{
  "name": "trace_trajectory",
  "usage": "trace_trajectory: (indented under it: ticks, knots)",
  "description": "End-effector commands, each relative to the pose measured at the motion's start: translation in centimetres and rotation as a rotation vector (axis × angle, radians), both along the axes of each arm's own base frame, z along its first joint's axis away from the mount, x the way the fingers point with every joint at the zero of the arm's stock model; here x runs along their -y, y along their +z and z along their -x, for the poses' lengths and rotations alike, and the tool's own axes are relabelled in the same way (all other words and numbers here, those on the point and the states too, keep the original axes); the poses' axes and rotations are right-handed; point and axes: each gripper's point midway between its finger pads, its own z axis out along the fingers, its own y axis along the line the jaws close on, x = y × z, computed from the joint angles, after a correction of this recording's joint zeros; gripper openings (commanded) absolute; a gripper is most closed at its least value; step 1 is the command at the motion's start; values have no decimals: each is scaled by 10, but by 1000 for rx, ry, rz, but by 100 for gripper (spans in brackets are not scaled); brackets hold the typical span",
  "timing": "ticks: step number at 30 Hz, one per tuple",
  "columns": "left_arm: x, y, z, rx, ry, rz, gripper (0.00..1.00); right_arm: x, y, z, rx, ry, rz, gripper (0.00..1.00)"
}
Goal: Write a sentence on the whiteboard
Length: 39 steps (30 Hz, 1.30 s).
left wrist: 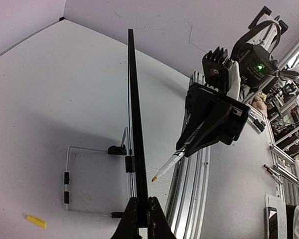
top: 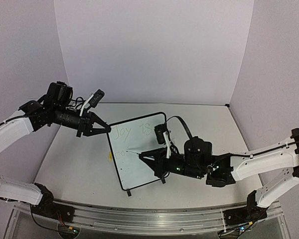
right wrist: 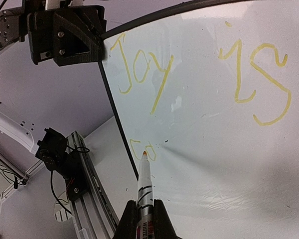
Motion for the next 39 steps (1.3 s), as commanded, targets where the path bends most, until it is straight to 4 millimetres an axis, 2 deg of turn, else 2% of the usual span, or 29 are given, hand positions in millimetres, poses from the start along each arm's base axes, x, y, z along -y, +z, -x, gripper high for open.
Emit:
trace_trajectory:
  ticks: [1,8,25,34,39]
  knots:
    - [2,-5,4,-24,-24,1,0,-6,11,1,7,13,-37,0]
    - [2,-5,5,-25,-27,2,0,-3,15,-10,26,-51,-38,0]
    - [3,-5,5,-28,-31,5,0,-13,17,-14,45,-47,-29,0]
    - [2,-4,6,-25,-29,6,0,-8,4,-16,10,-78,-6,0]
    - [2,-3,6,-24,-30,7,0,-4,-10,-15,-28,-83,15,0]
